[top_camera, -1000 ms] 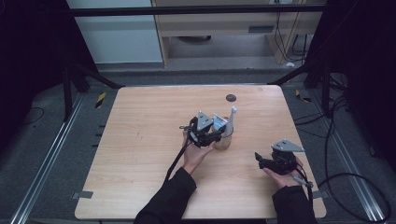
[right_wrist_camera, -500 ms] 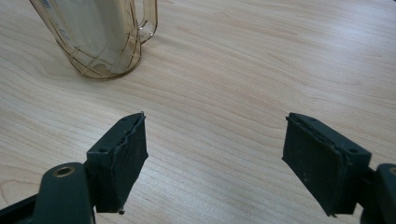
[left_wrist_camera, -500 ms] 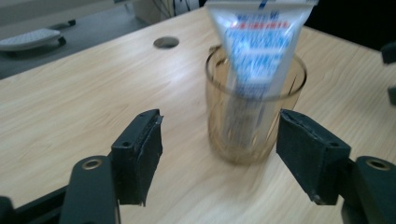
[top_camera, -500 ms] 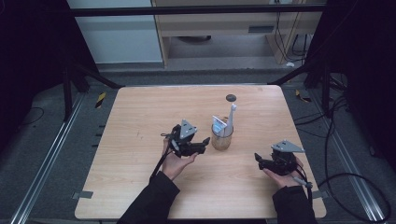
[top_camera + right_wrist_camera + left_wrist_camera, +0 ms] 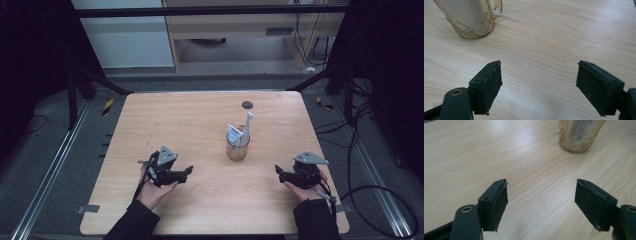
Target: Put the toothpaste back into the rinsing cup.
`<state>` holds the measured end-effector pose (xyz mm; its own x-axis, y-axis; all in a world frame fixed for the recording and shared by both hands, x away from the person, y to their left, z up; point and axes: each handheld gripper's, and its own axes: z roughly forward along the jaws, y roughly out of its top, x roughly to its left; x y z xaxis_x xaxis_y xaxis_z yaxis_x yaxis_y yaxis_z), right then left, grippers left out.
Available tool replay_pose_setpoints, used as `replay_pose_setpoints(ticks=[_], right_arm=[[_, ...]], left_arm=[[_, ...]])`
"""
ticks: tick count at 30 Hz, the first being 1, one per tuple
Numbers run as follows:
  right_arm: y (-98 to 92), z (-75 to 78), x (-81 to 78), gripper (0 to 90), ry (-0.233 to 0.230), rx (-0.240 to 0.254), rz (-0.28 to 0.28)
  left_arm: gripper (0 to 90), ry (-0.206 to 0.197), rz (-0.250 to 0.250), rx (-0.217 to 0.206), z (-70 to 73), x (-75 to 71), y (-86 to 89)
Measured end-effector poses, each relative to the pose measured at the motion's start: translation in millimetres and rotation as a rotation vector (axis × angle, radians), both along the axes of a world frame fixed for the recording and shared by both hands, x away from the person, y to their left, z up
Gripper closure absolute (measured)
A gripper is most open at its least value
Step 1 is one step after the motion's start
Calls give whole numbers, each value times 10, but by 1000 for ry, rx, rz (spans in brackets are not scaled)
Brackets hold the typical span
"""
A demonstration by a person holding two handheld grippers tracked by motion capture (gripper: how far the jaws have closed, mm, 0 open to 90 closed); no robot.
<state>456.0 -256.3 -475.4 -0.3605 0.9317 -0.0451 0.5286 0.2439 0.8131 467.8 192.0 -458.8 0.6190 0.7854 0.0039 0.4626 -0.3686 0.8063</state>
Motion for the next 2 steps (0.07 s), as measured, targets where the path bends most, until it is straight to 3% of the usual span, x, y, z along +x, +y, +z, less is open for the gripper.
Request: replay_pose_setpoints(ticks=[2], right_arm=[[-4,-5,-5,198,2,-9,0]], left_arm=[[254,15,37,-5,-56,-49,179]])
